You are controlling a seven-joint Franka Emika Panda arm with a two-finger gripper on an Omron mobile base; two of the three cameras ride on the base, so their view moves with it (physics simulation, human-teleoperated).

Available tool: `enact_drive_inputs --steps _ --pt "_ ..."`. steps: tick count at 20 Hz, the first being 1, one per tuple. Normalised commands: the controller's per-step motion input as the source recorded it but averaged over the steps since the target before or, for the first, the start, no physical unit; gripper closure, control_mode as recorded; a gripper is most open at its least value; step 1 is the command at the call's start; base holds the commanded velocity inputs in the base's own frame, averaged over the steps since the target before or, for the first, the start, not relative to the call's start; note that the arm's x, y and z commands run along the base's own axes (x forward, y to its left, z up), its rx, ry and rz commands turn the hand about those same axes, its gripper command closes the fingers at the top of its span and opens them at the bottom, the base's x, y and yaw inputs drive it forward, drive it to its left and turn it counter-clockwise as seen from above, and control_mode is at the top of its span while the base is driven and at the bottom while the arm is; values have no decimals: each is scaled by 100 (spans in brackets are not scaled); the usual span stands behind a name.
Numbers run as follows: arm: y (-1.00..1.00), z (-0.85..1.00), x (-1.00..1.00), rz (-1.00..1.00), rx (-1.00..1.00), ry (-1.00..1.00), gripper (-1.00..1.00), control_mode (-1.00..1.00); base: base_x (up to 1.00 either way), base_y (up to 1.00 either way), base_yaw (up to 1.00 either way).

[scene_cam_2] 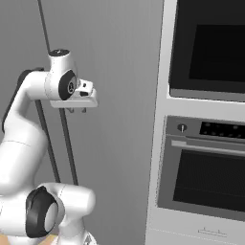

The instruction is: Grab a lemon wedge from the fridge and one ice cube from the ice bowl, and put them in the glass of lemonade.

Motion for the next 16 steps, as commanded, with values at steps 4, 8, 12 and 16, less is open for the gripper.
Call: enact_drive_inputs --steps 4,8,12,16 --pt "-3 -1 -48 -1 2 -9 -100 -100 0 0 0" --pt "-9 -5 -77 -4 5 -9 -100 -100 0 0 0" --pt "16 -58 -23 -12 6 1 -100 -100 0 0 0" --pt "61 -70 0 -18 0 1 -100 -100 0 0 0"
